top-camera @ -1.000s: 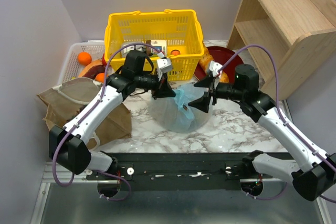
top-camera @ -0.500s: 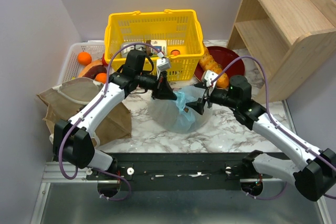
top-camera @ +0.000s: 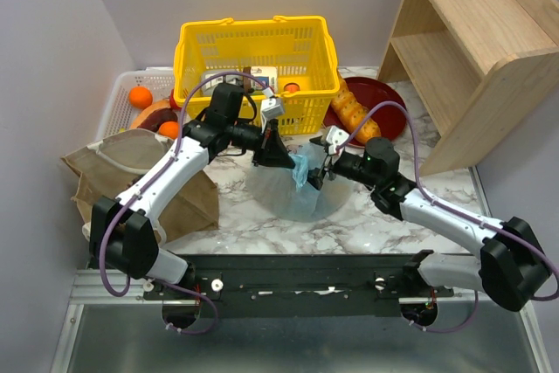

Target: Place the mixed food into the grocery bags and tie them

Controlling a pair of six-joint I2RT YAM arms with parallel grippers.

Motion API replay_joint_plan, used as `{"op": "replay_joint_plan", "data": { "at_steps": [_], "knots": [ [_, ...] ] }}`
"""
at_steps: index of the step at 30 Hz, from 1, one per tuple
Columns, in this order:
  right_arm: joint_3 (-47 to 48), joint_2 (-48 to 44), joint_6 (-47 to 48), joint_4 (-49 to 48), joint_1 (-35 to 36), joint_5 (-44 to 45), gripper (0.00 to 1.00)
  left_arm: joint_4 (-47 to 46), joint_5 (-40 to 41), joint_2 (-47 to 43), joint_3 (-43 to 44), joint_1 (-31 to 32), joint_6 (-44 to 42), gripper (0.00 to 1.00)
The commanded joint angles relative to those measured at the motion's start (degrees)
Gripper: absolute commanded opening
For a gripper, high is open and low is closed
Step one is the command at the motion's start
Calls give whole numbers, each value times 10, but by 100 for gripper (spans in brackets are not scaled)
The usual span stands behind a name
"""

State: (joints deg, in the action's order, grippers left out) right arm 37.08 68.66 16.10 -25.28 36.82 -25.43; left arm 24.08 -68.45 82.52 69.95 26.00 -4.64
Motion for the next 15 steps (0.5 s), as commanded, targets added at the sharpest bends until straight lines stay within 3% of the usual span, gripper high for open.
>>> {"op": "replay_joint_plan", "data": {
  "at_steps": [1, 8, 10, 11, 15],
  "knots": [
    [-26, 30, 12, -140, 4, 56, 97, -4, -40, 3, 2, 1, 3, 0],
    [-37, 69, 8, -224, 14, 25, 92, -3, -55, 12, 2, 1, 5, 0],
    [-31, 79, 6, -229, 15, 26, 79, -2, -56, 12, 3, 1, 4, 0],
    [-31, 82, 3, -230, 15, 30, 63, 2, -56, 12, 3, 1, 3, 0],
    [-22, 69, -9, -199, 15, 58, 35, 38, -36, 7, 11, -3, -26, 0]
  ]
}}
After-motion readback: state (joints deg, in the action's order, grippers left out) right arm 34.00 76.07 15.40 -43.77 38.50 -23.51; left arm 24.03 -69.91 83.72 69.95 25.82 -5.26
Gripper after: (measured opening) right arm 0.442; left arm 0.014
